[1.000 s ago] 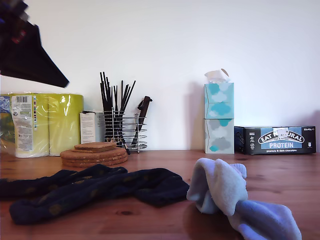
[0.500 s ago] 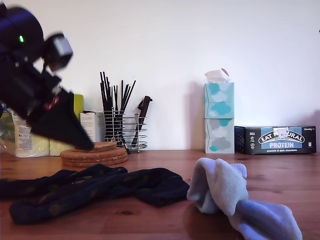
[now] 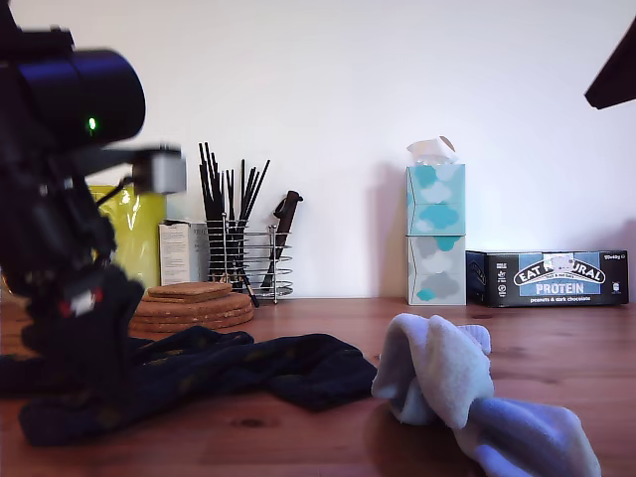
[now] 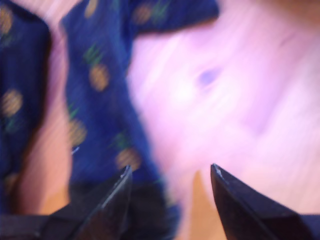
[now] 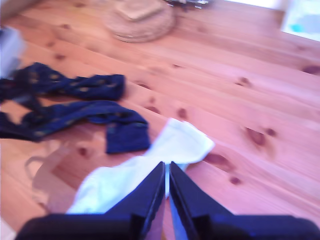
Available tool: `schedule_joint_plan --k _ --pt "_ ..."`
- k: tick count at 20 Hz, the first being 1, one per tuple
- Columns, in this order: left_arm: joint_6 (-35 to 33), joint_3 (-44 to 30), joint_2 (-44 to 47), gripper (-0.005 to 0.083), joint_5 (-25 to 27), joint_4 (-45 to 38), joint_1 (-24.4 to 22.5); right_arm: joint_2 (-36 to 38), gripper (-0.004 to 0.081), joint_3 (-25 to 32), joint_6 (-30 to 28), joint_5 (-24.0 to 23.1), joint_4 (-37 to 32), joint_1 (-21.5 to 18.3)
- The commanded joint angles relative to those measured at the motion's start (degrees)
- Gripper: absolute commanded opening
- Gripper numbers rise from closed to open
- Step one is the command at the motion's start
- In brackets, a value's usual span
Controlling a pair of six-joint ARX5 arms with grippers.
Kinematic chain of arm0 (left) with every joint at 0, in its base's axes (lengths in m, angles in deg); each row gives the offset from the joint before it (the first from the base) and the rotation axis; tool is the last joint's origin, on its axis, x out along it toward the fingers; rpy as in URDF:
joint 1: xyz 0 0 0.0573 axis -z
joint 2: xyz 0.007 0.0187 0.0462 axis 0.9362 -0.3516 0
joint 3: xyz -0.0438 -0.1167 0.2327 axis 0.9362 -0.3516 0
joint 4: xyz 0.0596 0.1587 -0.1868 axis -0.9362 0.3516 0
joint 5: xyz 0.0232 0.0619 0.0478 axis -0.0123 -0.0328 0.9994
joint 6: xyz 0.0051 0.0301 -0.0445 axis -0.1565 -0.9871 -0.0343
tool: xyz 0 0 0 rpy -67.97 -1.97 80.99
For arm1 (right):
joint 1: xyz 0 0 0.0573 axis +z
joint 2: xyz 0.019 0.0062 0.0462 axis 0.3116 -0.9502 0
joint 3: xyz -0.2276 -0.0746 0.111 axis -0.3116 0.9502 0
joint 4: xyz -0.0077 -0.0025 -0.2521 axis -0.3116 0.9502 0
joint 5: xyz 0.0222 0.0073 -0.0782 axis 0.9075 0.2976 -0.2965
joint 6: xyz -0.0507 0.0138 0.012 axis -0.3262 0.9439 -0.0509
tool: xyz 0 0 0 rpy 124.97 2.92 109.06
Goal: Pair up the socks based on colour and pattern, by placing each sock on top of its pair
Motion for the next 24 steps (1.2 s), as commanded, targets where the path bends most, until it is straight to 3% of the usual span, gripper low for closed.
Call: schedule_joint_plan --k 1,3,4,5,7,10,16,20,22,24 --pt "-0.17 -0.68 -2.16 0.0478 1.53 -0.39 -0.28 -0.24 -0.0013 -0.02 0.04 0.9 -0.63 0.26" --pt "-0.17 -0.68 -4.02 0.0469 1.73 -0.55 -0.26 -0.22 -0.0013 -0.02 0.04 1.42 -0.96 0.26" --pt "-0.15 -0.68 -4.59 0.0419 1.9 -1.01 -0.26 -0.22 -0.0013 -0.02 0.04 1.73 -0.98 0.26" --pt "0.07 -0.68 -4.81 0.0311 1.9 -1.53 -0.2 -0.22 -0.0013 -0.02 0.2 1.99 -1.01 0.26" --pt "1.01 -0.17 -4.81 -0.0044 1.92 -0.83 0.17 -0.22 -0.0013 -0.02 0.2 3.34 -1.18 0.26" --pt "8.83 5.6 -4.81 -0.0024 -0.83 6.43 0.07 -0.77 -0.0013 -0.02 0.17 5.88 -2.71 0.26" --pt "30.84 20.65 -4.81 -0.0024 -24.48 14.97 -2.25 -5.77 -0.0013 -0.02 -0.04 10.25 -3.04 0.37" --pt "42.12 21.46 -4.87 -0.0024 -37.33 8.98 -4.83 -7.23 -0.0013 -0.04 0.2 12.2 -5.31 1.68" --pt "48.83 21.46 -4.87 -0.0024 -43.01 0.83 -5.81 -7.69 -0.0013 -0.04 0.2 12.2 -5.25 2.16" --pt "57.31 21.46 -4.87 -0.0024 -45.55 -8.2 -6.51 -7.85 -0.0013 -0.04 0.2 12.17 -5.29 2.25"
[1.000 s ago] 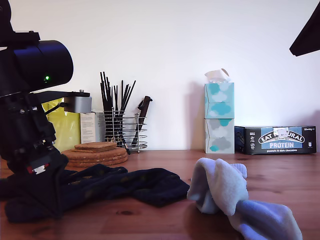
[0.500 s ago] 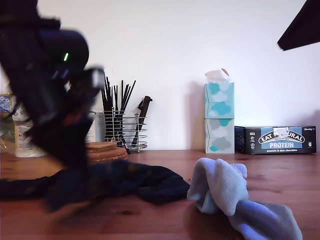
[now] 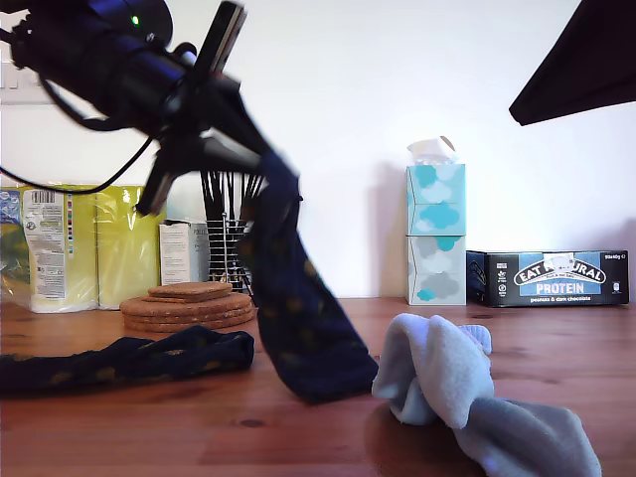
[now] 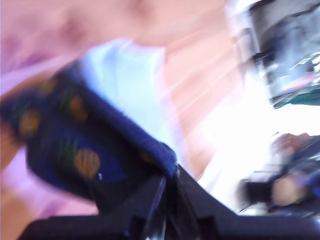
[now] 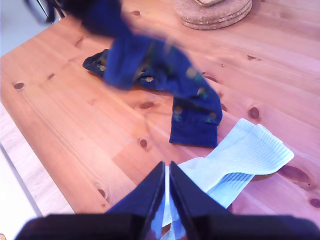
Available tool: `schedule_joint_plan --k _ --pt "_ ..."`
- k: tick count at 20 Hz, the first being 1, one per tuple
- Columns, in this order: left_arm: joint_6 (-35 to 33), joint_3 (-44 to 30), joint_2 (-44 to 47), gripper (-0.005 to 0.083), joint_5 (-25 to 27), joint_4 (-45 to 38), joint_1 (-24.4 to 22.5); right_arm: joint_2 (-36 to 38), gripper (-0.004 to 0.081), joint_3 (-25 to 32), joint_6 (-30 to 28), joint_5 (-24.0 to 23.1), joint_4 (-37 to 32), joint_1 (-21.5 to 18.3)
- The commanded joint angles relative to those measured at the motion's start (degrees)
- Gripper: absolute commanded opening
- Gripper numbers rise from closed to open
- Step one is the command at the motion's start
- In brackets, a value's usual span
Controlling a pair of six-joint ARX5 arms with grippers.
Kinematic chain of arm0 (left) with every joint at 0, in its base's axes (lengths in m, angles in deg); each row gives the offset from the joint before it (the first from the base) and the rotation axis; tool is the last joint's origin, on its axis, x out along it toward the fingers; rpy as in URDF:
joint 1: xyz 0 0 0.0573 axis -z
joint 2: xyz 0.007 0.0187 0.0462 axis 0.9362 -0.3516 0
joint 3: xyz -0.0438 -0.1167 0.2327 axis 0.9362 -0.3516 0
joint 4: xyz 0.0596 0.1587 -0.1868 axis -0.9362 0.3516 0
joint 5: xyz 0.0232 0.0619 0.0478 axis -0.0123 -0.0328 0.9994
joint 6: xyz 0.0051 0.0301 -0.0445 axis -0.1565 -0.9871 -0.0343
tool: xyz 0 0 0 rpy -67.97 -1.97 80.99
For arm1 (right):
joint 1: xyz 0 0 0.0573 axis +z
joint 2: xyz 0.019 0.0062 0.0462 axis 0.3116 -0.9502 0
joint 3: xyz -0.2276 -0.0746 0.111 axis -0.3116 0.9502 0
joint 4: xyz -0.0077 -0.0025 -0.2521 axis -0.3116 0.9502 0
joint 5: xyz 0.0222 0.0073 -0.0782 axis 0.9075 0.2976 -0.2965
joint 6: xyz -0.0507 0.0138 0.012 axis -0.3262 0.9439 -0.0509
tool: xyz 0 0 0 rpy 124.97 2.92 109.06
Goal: Pair up the socks based on colour and pattern, by placing each sock on top of its pair
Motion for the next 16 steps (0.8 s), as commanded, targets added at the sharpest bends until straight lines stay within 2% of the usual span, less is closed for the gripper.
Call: schedule_joint_plan --k 1,5,8,10,11,13,14,16 --pt "8.57 -0.37 -0.35 -0.0024 -2.01 -6.84 -0.39 -0.59 -0.0013 -0.04 0.0 0.33 -0.39 0.33" --pt "17.05 -0.37 -0.37 -0.0024 -2.75 -14.95 -0.17 -1.4 -0.0013 -0.04 0.0 0.35 -0.39 0.33" --pt "17.07 -0.13 -0.37 -0.0024 -2.47 -17.05 0.33 -2.45 -0.0013 -0.04 -0.48 0.31 -1.49 0.59" --pt "16.22 -0.09 -0.37 -0.0024 -2.95 -16.5 0.33 -4.2 -0.0009 -0.04 -2.49 0.33 -6.75 0.92" --pt "15.72 -0.11 -0.37 -0.0024 -2.89 -15.85 0.33 -5.14 0.003 -0.04 -4.55 0.28 -9.81 1.53" --pt "13.55 -0.11 -0.37 -0.0024 -2.82 -14.6 0.39 -7.69 0.0208 -0.24 -7.96 -0.11 -19.45 3.65" --pt "13.22 -0.09 -0.37 -0.0024 -2.78 -14.03 0.68 -9.35 0.0266 -0.77 -9.84 -0.46 -23.04 4.9" --pt "12.22 -0.09 -0.37 -0.0024 -1.77 -13.35 1.38 -13.92 0.03 -2.97 -11.1 -0.79 -27.39 7.63"
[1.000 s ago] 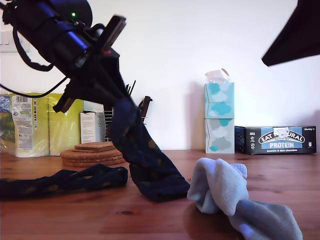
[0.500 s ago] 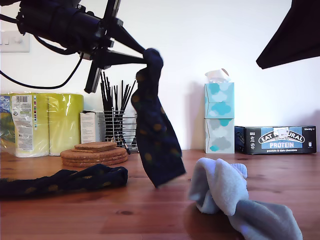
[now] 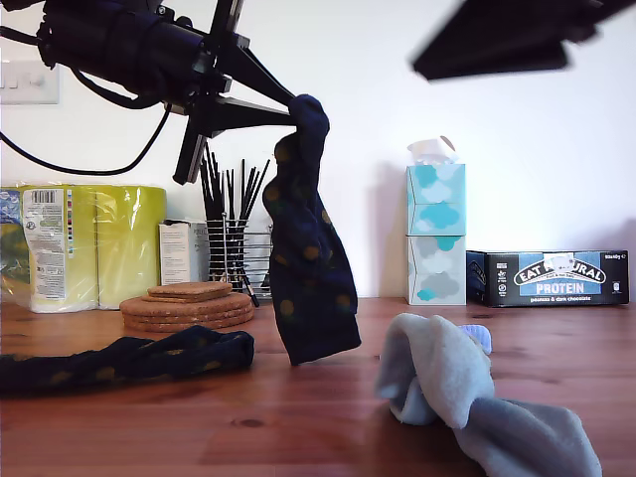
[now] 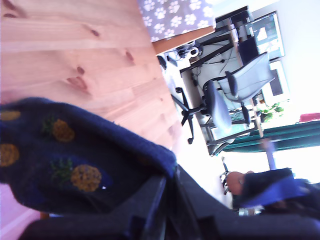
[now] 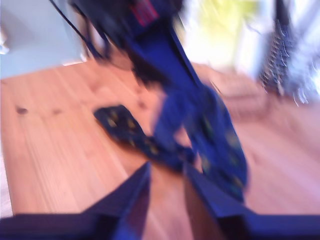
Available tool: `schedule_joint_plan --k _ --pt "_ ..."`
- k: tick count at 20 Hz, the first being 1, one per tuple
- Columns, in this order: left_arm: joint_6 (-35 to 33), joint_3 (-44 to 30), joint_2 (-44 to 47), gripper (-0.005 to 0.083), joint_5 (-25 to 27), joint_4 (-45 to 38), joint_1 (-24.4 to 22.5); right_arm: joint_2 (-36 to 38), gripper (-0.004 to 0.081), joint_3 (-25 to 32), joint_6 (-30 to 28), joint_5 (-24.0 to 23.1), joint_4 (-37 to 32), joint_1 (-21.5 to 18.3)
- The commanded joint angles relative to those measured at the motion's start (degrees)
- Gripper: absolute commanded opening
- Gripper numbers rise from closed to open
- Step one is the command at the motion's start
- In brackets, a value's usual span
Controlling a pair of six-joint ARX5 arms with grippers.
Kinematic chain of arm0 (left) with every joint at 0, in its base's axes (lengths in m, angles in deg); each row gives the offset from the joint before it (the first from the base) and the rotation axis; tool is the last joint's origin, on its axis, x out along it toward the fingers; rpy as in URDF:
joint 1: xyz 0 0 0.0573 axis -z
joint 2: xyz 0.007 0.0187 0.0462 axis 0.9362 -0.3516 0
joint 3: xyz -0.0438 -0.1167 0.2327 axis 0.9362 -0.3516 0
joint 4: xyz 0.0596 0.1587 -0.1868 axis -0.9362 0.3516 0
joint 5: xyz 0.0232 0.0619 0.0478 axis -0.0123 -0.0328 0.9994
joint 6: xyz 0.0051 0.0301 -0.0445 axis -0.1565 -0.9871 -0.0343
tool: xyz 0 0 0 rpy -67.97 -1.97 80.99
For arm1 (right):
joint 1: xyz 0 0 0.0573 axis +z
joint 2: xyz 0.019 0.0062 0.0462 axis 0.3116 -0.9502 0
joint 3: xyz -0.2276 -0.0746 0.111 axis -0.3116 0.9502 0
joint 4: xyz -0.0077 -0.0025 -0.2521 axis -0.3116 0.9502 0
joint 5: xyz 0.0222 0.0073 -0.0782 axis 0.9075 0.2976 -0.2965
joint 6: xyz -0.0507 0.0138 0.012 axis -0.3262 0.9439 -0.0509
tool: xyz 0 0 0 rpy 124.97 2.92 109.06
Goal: Pair up the socks based on colour and pattern, by placing each sock on top of its pair
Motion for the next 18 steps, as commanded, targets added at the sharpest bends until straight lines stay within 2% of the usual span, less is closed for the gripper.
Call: schedule_joint_plan --k 1,4,7,12,18 --pt "-1.27 -0.13 -0.37 -0.0024 0.81 0.42 0.68 -3.87 0.0312 -3.08 -1.22 -1.46 -2.45 2.05" --pt "-1.64 -0.11 -0.37 -0.0024 1.33 1.44 1.22 -10.64 0.0336 -9.51 -1.44 -5.95 -1.53 5.29" --pt "-1.75 -0.13 -0.37 -0.0024 1.14 1.49 1.2 -15.98 0.0339 -14.25 -1.4 -7.72 3.41 5.66" --pt "-3.17 -0.11 -0.37 -0.0024 1.16 1.81 1.2 -17.51 0.0353 -16.98 2.23 -7.74 9.07 6.03" --pt "-4.57 -0.13 -0.37 -0.0024 -1.92 1.92 1.38 -19.63 0.0348 -16.98 3.1 -7.8 9.05 6.01"
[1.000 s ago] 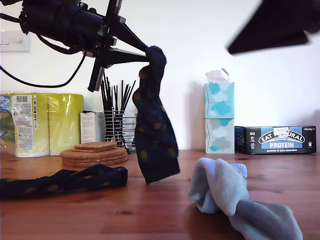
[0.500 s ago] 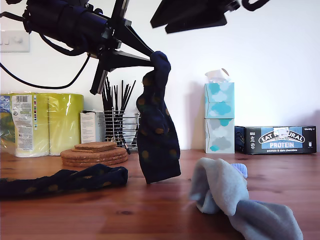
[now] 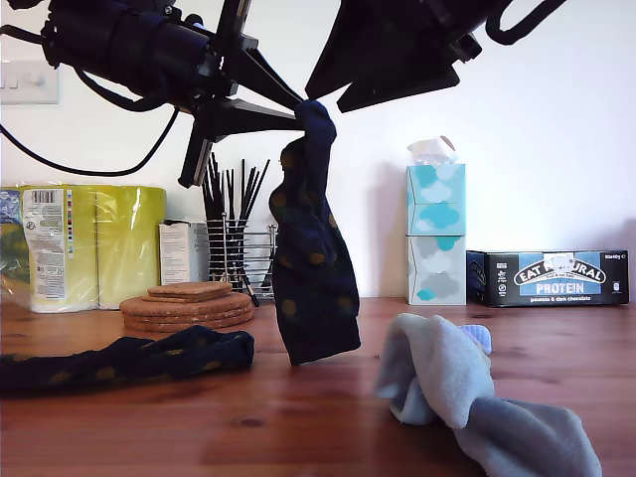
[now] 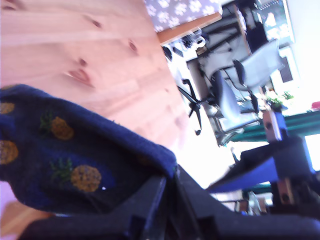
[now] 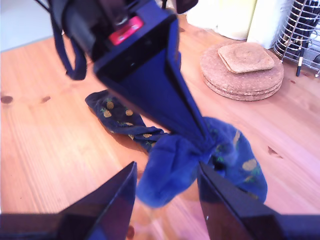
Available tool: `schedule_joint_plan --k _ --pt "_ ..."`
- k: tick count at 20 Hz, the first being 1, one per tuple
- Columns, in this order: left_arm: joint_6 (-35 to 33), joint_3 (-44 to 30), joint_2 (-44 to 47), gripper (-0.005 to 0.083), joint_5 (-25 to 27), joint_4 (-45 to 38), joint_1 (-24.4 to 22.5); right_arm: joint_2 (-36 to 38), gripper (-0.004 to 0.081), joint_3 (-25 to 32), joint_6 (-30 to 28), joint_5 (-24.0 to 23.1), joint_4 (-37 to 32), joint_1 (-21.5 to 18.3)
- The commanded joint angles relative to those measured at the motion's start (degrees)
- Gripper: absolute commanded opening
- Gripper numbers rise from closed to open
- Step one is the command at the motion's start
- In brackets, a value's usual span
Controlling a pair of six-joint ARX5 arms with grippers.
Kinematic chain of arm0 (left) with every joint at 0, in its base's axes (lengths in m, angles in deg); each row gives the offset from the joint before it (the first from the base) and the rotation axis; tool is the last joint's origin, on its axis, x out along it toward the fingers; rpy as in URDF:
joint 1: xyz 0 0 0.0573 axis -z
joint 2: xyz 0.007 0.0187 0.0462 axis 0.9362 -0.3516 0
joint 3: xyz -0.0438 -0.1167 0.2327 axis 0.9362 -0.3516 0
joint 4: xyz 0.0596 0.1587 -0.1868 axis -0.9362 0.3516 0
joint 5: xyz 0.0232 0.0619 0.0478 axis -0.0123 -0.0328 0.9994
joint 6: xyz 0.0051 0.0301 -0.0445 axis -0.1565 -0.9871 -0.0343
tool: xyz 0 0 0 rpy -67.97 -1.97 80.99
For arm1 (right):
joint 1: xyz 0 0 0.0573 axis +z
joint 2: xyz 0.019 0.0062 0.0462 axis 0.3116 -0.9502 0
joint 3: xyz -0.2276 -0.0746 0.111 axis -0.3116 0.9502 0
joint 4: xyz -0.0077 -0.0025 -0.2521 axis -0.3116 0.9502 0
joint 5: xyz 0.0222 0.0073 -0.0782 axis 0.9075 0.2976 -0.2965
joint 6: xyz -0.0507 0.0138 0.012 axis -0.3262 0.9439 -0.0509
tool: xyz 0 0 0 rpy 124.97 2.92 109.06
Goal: Pair up the socks based on colour and pattern, by placing each sock on top of its pair
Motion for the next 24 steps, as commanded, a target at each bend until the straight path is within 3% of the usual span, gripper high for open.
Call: schedule_joint_plan --k 1,3,4,6,8,11,12,15,17,19,22,24 --pt "-0.55 -0.11 -0.37 -0.0024 -0.96 -0.42 0.5 -2.45 0.0329 -0.46 0.24 -0.07 -0.44 0.24" --pt "-0.55 -0.11 -0.37 -0.0024 -1.11 -0.5 0.55 -3.91 0.0274 -0.46 0.48 -0.02 -0.37 0.26" --pt "-0.57 -0.13 -0.37 -0.0024 -1.11 -0.46 0.55 -4.2 0.0206 -0.46 0.63 -0.02 -0.31 0.26" --pt "-1.38 -0.11 -0.37 -0.0024 -1.16 -0.46 0.55 -4.42 -0.0027 -0.46 1.66 -0.02 -1.03 0.26" --pt "-3.3 -0.11 -0.37 0.0008 -1.01 -0.48 0.46 -4.42 -0.0014 -0.46 3.54 0.0 -2.16 0.24" --pt "-8.66 1.18 -0.24 0.0287 -0.63 -0.44 -1.42 -4.42 -0.0014 -0.46 6.38 0.04 -2.32 -0.15" --pt "-9.4 2.12 0.02 0.0327 -0.68 0.24 -2.45 -4.42 -0.0014 -0.46 6.49 0.07 -2.34 -0.15" --pt "-14.05 6.1 1.62 0.032 -0.85 6.82 -6.43 -4.42 -0.0014 -0.46 8.94 0.46 -2.36 -0.24" --pt "-19.39 8.5 3.72 0.0187 0.33 15.41 -9.2 -4.42 -0.0014 -0.46 9.51 0.63 -2.34 -0.24" --pt "-25.9 9.27 6.6 0.0063 5.03 22.6 -10.93 -4.61 -0.0014 -0.46 11.15 1.09 -2.34 -0.22" --pt "-32.06 9.27 10.25 0.0049 12.24 30.05 -11.54 -4.79 -0.0014 -0.46 14.6 4.72 -0.7 0.33" --pt "-33.73 9.27 11.32 0.0049 14.14 32.63 -11.52 -4.79 -0.0014 -0.46 15.58 7.17 3.26 2.36"
